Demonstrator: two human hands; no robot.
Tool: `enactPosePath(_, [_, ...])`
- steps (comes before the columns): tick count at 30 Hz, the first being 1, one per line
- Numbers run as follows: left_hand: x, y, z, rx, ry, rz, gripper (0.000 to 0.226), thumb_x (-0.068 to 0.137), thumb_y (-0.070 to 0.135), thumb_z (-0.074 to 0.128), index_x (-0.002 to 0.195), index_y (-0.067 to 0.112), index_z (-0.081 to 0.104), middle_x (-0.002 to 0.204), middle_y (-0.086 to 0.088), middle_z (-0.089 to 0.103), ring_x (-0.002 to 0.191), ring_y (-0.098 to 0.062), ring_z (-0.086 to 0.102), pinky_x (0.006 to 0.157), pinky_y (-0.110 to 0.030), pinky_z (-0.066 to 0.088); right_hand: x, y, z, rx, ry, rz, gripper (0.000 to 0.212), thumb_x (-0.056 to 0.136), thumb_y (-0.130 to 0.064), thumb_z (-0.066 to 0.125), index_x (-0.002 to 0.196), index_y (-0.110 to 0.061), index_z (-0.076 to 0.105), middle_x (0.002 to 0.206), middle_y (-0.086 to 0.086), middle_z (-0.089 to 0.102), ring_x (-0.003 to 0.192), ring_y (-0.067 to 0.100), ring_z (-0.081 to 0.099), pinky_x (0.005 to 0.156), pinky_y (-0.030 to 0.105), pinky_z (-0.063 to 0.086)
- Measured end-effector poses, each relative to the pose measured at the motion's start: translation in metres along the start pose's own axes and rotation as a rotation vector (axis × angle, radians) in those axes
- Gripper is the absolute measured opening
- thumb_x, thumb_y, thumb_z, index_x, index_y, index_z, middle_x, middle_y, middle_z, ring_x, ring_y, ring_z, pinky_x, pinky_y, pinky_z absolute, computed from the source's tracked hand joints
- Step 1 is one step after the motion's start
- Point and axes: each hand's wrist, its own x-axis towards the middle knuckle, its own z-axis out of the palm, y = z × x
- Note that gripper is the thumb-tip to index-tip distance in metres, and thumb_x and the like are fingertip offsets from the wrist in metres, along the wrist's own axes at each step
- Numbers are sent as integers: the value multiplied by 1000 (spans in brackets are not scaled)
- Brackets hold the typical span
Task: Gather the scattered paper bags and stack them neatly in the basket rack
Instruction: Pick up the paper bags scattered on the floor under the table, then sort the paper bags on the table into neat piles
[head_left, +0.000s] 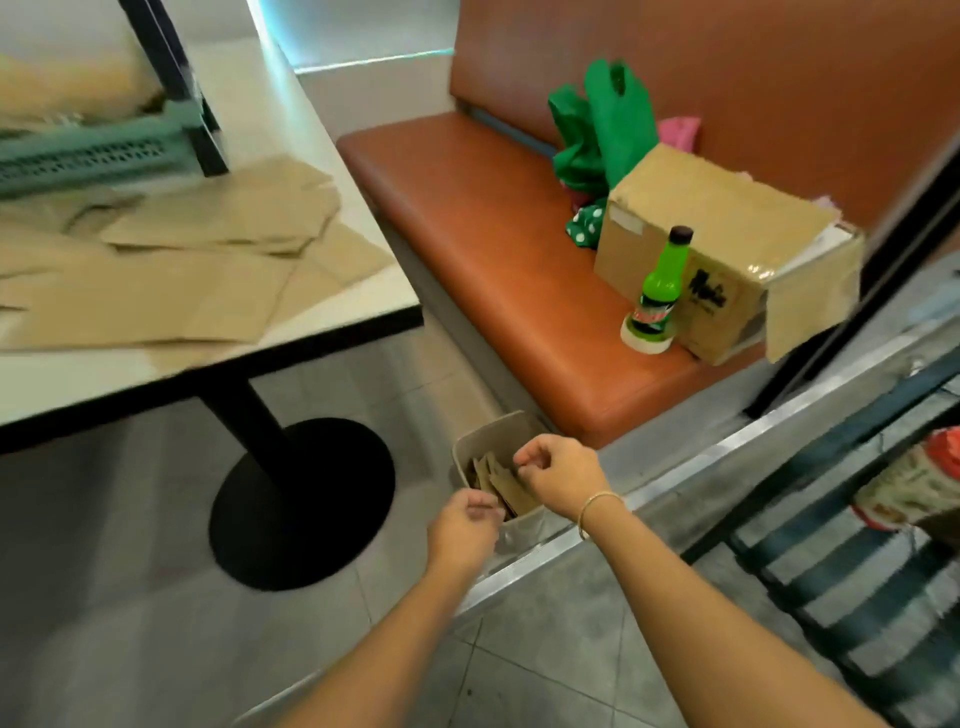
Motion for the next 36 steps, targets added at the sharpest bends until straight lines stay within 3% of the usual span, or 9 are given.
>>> enactPosePath(8, [-96, 113, -40, -17, -4, 53, 14, 88, 5, 59, 83, 18, 56, 79, -2, 59, 64, -9, 53, 54, -11, 41, -50, -104, -88, -14, -66, -166, 18, 88, -12, 55, 99, -17, 68, 87, -8, 59, 80, 6, 53, 74, 11, 37])
enactPosePath(14, [-129, 167, -95, 34, 120, 159, 10, 88, 17, 62, 84, 25, 58, 77, 4, 62, 69, -8, 58, 68, -19, 47, -72, -169, -125, -45, -124, -299, 16, 91, -16, 56, 102, -20, 66, 95, -7, 62, 88, 7, 56, 82, 16, 43])
enactPosePath(17, [-143, 180, -124, 6, 191, 142, 6, 88, 17, 62, 86, 22, 59, 77, 3, 62, 67, -8, 57, 68, -21, 47, -79, -195, -127, -78, -154, -329, 12, 89, -17, 57, 98, -21, 65, 98, -1, 66, 92, 13, 61, 88, 24, 49])
enactPosePath(20, [-148, 185, -157, -1, 266, 108, 3, 87, 18, 63, 86, 21, 61, 80, 3, 63, 68, -9, 58, 74, -25, 50, -84, -215, -122, -103, -199, -367, 11, 88, -17, 58, 87, -28, 60, 91, -2, 65, 87, 13, 61, 83, 24, 49])
enactPosePath(24, [-142, 189, -201, -20, 338, 83, 4, 87, 21, 64, 88, 20, 60, 86, 2, 63, 67, -8, 58, 67, -20, 46, -81, -233, -109, -126, -259, -379, 19, 86, -16, 60, 77, -32, 56, 82, -6, 60, 82, 12, 59, 78, 20, 46])
enactPosePath(27, [-131, 192, -231, -14, 360, 96, 6, 87, 22, 63, 91, 20, 59, 94, 1, 64, 70, -9, 58, 68, -19, 47, -69, -247, -98, -167, -279, -377, 15, 85, -19, 60, 79, -32, 57, 87, -5, 61, 83, 11, 59, 76, 15, 42])
enactPosePath(31, [-103, 197, -267, -19, 366, 104, 9, 88, 22, 61, 95, 22, 57, 96, 3, 60, 81, -13, 59, 75, -22, 47, -44, -273, -86, -158, -271, -343, 11, 85, -18, 61, 83, -29, 59, 89, -1, 63, 80, 13, 60, 76, 20, 47])
enactPosePath(36, [-54, 214, -306, -63, 335, 118, 11, 88, 21, 61, 98, 20, 56, 93, 4, 57, 77, -12, 58, 64, -18, 46, -4, -310, -63, -132, -227, -303, 8, 85, -20, 61, 85, -27, 60, 97, -1, 64, 86, 15, 62, 76, 22, 49])
